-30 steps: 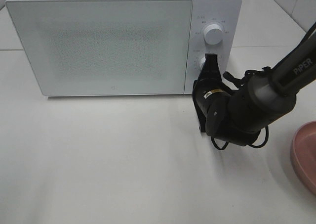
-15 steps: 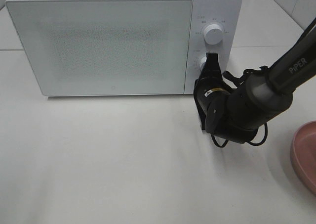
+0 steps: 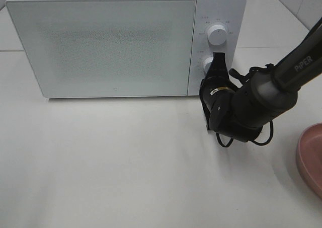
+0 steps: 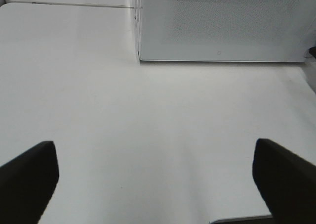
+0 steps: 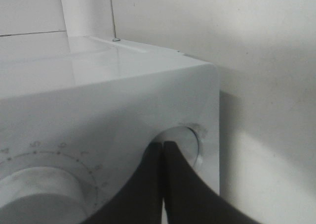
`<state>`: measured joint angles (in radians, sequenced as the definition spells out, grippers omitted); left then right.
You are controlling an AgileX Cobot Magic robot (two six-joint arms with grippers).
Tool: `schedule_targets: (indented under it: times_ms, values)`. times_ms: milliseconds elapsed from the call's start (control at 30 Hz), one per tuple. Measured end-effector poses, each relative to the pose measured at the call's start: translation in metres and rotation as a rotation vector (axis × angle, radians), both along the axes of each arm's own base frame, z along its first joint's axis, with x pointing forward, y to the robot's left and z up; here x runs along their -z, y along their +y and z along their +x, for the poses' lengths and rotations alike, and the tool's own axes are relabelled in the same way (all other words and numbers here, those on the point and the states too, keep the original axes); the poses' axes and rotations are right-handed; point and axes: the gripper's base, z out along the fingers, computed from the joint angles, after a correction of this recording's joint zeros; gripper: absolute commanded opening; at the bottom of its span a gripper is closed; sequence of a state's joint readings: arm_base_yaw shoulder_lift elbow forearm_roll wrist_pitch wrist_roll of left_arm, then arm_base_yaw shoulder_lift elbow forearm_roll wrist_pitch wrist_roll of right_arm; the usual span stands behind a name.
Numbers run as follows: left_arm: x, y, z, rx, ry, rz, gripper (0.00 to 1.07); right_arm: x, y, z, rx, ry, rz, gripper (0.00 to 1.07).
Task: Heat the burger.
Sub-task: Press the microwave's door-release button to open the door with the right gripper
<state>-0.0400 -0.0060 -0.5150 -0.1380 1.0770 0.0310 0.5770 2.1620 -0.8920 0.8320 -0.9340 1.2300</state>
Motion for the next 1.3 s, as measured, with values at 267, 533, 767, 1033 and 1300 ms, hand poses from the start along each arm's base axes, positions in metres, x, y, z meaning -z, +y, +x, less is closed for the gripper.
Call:
schedule_targets:
  times_ms: [267, 533, 767, 1033, 1300]
  values:
    - [0.0, 0.0, 0.0, 0.0, 0.0, 0.0, 1.0, 0.008, 0.004, 0.005, -0.004, 0.019, -0.008, 0.0]
    - [0.0, 0.0, 0.0, 0.0, 0.0, 0.0, 1.0, 0.01, 0.005, 0.009, -0.001, -0.018, -0.049, 0.0]
    - [0.0, 0.0, 0.0, 0.0, 0.0, 0.0, 1.0, 0.01, 0.005, 0.009, 0.009, -0.038, -0.053, 0.0]
    - [0.0, 0.0, 0.0, 0.0, 0.0, 0.0, 1.0, 0.01, 0.007, 0.011, 0.026, -0.015, -0.026, 0.0]
    - [0.0, 0.0, 0.0, 0.0, 0.0, 0.0, 1.0, 0.007, 0.008, 0.011, 0.015, 0.006, -0.029, 0.0]
